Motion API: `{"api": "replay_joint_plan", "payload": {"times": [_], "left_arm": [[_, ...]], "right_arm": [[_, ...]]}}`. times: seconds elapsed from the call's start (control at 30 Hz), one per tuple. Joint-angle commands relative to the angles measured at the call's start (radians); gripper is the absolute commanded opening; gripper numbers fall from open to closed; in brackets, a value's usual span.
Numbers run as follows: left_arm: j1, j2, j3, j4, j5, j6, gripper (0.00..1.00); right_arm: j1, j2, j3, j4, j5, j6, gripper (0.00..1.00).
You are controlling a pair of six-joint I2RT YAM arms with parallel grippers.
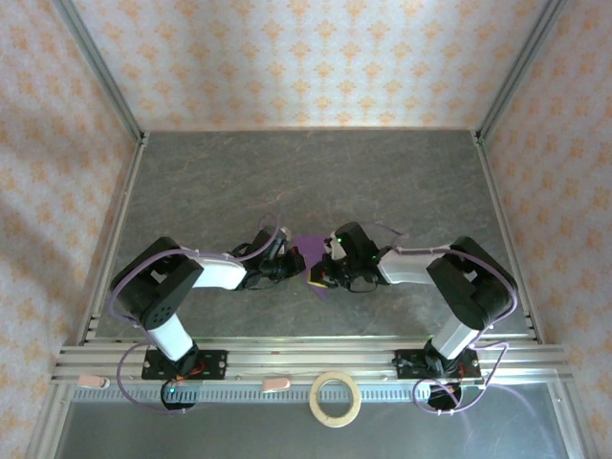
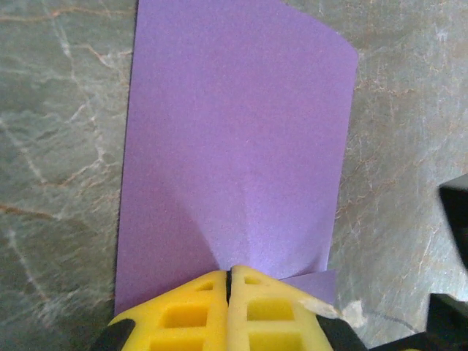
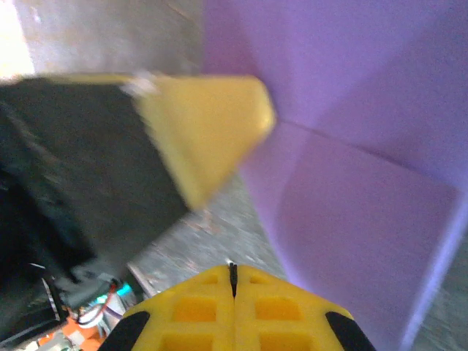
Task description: Fold a paper plane with a square sheet of paper (pick it up from the middle)
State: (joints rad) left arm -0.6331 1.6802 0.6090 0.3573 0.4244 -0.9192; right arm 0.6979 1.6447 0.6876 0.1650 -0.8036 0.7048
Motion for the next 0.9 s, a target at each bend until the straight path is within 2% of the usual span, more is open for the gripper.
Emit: {"api": "replay_joint_plan", "payload": {"times": [0.0, 0.17, 0.67, 0.87], "left_arm": [[-0.002, 0.023, -0.037, -0.051, -0.030, 0.015, 0.00], [-0.001, 0.027, -0.022, -0.074, -0.036, 0.021, 0.00], [-0.001, 0.051, -0.028, -0.097, -0.065, 0.010, 0.00], [-0.001, 0.039, -0.041, -0.092, -0.069, 0.001, 0.00]], "right_arm": [[0.012, 0.049, 0.041, -0.015, 0.051, 0.017, 0.00], [0.023, 0.092, 0.008, -0.032, 0.077, -0.002, 0.00], [0.022, -0.130, -0.230, -0.104, 0.091, -0.053, 0.00], [0.022, -0.210, -0.210, -0.115, 0.085, -0.032, 0.00]]}}
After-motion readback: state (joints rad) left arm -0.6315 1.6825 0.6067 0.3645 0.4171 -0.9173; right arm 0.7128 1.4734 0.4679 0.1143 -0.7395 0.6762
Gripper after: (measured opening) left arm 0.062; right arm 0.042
